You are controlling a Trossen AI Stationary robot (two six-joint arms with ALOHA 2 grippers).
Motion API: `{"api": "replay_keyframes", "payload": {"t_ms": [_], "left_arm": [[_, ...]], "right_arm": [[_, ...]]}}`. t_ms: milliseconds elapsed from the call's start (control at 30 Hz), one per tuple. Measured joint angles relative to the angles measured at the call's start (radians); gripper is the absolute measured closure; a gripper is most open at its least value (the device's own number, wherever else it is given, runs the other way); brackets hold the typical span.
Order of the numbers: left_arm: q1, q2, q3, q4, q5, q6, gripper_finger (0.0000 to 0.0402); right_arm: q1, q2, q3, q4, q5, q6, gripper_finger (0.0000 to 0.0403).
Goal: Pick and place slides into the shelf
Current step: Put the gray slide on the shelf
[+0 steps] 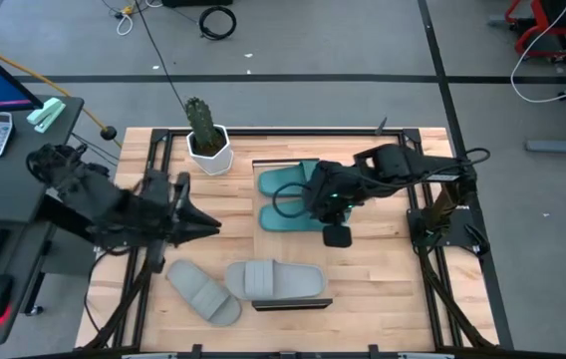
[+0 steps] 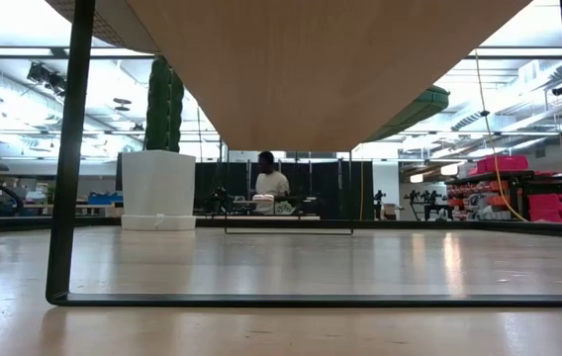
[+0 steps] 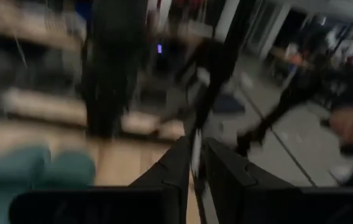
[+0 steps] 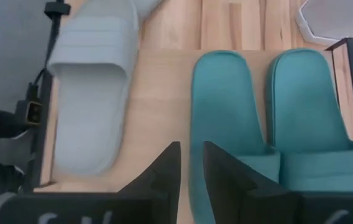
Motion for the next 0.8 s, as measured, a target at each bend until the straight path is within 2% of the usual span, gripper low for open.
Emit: {"api": "replay_keyframes", "payload": {"t_ms": [100,233,533,667,800], "left_arm": [[0.069,0.025,0.000,-0.141,0.116,-0.142,0.0338],[0.121,0.067,0.000,-0.275,0.293,-0.183,0.0330],[0.227,0.187,-0.020,-0.524,0.636,-0.099,0.0353],[0.263,0.216,-0.106,-0.523,0.784,-0.033,0.0365],[0.279,0.221,-0.211,-0.524,0.847,0.023,0.0374]], "right_arm": [[0.005,-0.036,0.000,-0.006,-0.001,0.000,0.0328],[0.004,-0.082,0.000,-0.007,0.020,0.001,0.0328],[0.013,-0.127,-0.005,-0.006,0.024,0.050,0.0328],[0.070,-0.127,-0.042,-0.003,-0.009,0.057,0.0328],[0.136,-0.128,-0.106,0.016,-0.015,0.110,0.0328]]}}
